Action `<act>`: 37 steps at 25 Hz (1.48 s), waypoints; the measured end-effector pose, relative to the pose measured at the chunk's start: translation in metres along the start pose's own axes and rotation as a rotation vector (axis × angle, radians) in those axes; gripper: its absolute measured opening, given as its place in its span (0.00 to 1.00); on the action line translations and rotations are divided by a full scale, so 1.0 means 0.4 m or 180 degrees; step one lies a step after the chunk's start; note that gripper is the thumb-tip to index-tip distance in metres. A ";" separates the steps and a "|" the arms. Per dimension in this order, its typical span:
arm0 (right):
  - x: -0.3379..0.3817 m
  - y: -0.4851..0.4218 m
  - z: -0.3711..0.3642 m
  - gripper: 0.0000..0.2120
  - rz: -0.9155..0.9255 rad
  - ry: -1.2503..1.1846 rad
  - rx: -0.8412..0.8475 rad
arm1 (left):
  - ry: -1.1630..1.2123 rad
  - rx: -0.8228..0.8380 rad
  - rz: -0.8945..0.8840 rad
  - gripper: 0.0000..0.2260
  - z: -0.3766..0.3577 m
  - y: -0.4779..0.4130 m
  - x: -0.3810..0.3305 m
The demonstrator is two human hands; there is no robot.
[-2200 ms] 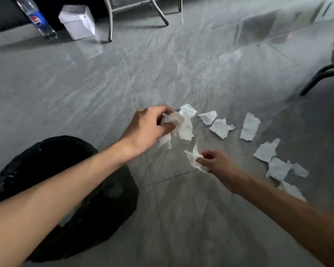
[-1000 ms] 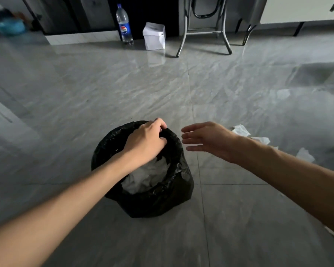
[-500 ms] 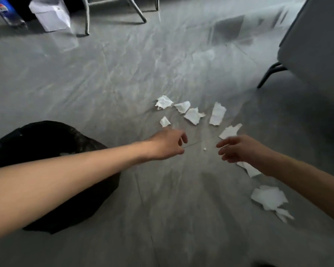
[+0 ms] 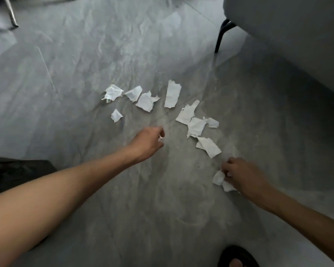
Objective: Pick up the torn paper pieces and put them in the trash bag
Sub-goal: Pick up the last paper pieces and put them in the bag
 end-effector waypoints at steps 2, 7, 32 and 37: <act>0.001 -0.004 0.003 0.06 0.0098 -0.0495 -0.0015 | -0.0133 -0.0043 0.0119 0.16 -0.040 -0.019 0.028; -0.033 -0.018 0.079 0.05 -0.0670 -0.2950 0.0016 | -0.0040 -0.0328 0.0258 0.12 -0.095 -0.070 0.064; -0.076 0.081 -0.101 0.05 0.0644 -0.0766 -0.0168 | -0.0530 -0.0093 -0.2020 0.04 -0.239 -0.142 -0.152; -0.048 0.039 -0.075 0.08 0.0287 -0.1156 -0.0147 | 0.0029 -0.0678 -0.1527 0.05 -0.188 -0.146 -0.115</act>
Point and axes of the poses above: each hand's wrist, its own y-axis away from the middle knuckle, its own z-axis out of the back of the hand, x = y × z, the point moved 1 cm from there along -y, towards the middle knuckle, and after that the axes turned 15 degrees about -z, right-handed, at the moved point
